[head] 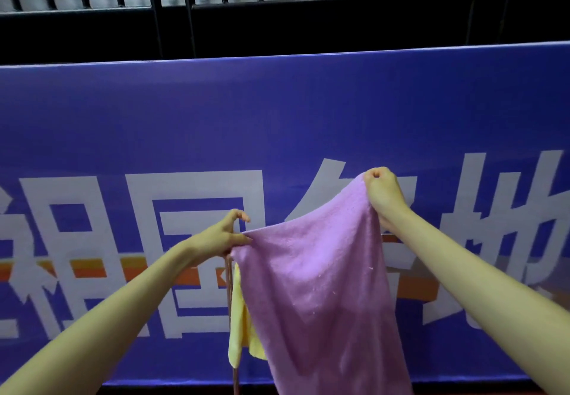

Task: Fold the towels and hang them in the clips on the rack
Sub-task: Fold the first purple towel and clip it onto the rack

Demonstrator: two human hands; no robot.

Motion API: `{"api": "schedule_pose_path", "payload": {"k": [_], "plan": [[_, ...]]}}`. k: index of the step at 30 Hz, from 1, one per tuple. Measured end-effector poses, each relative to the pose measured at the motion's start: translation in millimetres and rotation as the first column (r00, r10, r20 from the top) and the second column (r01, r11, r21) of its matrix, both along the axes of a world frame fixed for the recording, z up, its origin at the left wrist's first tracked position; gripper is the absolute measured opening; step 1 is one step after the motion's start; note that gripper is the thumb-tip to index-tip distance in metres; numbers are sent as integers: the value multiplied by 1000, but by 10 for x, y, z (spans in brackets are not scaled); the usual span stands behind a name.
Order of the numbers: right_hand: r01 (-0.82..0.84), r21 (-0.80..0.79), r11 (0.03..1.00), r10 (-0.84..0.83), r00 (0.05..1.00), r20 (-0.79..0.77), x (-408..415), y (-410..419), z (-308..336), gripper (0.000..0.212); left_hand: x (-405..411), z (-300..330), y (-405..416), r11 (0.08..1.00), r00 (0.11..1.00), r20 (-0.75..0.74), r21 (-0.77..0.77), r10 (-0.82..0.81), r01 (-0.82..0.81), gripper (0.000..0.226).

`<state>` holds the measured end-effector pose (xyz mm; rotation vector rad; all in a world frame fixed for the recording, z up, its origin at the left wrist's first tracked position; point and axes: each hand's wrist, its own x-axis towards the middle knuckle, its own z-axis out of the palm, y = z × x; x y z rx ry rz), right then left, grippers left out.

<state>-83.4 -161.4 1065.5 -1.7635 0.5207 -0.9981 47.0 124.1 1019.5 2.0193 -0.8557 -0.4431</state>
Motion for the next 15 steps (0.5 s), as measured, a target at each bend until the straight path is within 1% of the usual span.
{"api": "schedule_pose_path", "payload": {"k": [1,2,3,5,6,8,11,13,15], "plan": [[-1,-12,1000,1,1000,-7,2,-5,1,18,-37,43,-20,998,998,-18,17,-55,55,14],[-7,-25,1000,7,1000,-6,10,-7,3,18,-70,83,-42,994,994,-30,37,-101,102,14],[-15,-34,999,15,1000,-4,20,-7,7,17,-104,117,-69,987,989,-25,63,-143,144,20],[-35,-38,999,34,999,-6,43,4,17,16,-174,166,-117,974,980,28,120,-195,190,29],[-45,-40,998,44,999,-8,55,14,24,16,-204,178,-139,974,978,60,121,-202,194,30],[-69,-50,996,68,998,-15,81,42,26,17,-257,175,-181,978,976,97,98,-194,185,22],[-94,-65,993,92,995,-27,116,78,25,19,-288,137,-231,986,957,245,96,-155,135,11],[-97,-79,992,95,995,-35,135,99,28,20,-327,138,-261,985,926,340,94,-166,142,15],[-100,-89,991,97,994,-40,157,113,31,21,-347,140,-267,977,901,379,115,-210,180,22]]}}
